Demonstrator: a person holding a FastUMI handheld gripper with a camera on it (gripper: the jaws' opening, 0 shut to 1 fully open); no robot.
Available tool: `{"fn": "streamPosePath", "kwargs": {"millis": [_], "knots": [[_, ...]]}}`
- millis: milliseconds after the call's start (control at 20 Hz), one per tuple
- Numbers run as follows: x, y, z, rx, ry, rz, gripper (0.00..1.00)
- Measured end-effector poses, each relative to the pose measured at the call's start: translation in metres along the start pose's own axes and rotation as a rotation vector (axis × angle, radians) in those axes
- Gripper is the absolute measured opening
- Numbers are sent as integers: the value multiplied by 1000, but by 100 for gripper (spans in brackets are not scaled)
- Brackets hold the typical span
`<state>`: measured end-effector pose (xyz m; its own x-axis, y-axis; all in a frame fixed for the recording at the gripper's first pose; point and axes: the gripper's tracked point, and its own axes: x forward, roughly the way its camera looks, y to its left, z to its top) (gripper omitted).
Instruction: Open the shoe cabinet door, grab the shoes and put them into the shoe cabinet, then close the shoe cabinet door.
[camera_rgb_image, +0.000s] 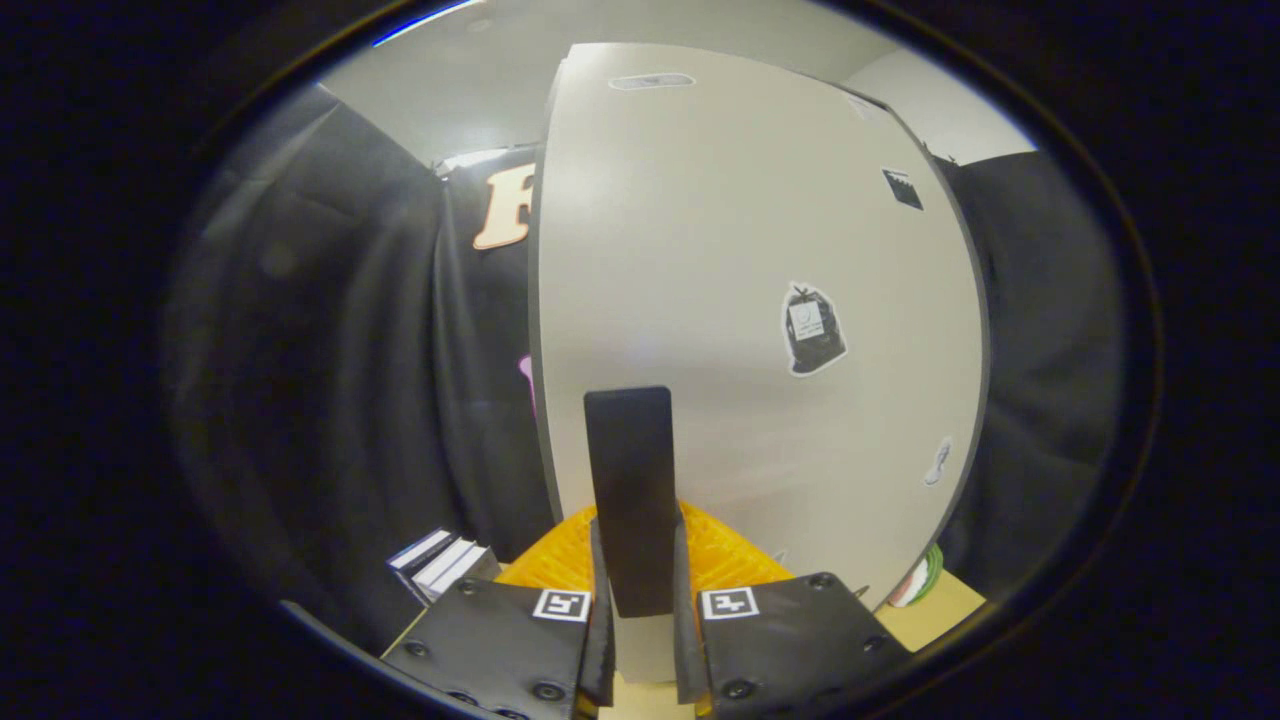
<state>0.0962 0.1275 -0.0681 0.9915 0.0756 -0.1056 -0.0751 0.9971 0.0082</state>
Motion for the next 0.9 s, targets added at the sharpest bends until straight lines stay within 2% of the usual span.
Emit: {"fn": "streamPosePath", "kwargs": {"millis": [400,600,900], "knots": [[-77,-35,4,6,27,102,26],[-100,-61,5,13,38,148,26],[-129,-106,8,28,28,170,25]]}}
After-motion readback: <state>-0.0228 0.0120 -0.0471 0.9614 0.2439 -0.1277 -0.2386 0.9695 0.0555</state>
